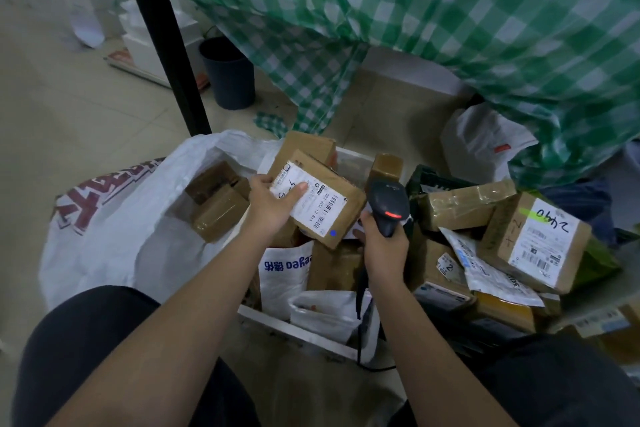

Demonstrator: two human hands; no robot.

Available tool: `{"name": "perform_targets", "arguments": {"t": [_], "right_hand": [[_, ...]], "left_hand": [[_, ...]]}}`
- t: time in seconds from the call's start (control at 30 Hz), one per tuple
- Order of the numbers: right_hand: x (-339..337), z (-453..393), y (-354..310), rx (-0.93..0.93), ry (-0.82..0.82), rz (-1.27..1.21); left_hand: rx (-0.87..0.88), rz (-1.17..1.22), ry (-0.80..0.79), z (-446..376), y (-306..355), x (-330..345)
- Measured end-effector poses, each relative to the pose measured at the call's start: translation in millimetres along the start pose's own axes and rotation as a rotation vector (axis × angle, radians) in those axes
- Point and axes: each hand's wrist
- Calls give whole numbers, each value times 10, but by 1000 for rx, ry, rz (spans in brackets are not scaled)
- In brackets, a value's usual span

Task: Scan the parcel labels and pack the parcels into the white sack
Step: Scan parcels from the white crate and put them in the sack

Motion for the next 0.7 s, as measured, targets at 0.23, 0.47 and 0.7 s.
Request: {"name": "perform_targets", "arguments": {"t": [0.23,0.47,0.7], "right_hand": [[244,-173,-251,-99,-171,159],[170,-112,-182,-124,-87,305],[198,71,-125,-48,-139,225]], "left_hand": [[-76,-441,-149,159,-259,-332],[155,-832,-280,-33,-82,-471],[36,-487,-326,102,-88,-502]]}}
Point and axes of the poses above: each hand's wrist, its own z-axis away from the middle knuckle, its own x-axis out of the palm, y = z × x, and after that the axes turned 4 degrees about -x, right-handed
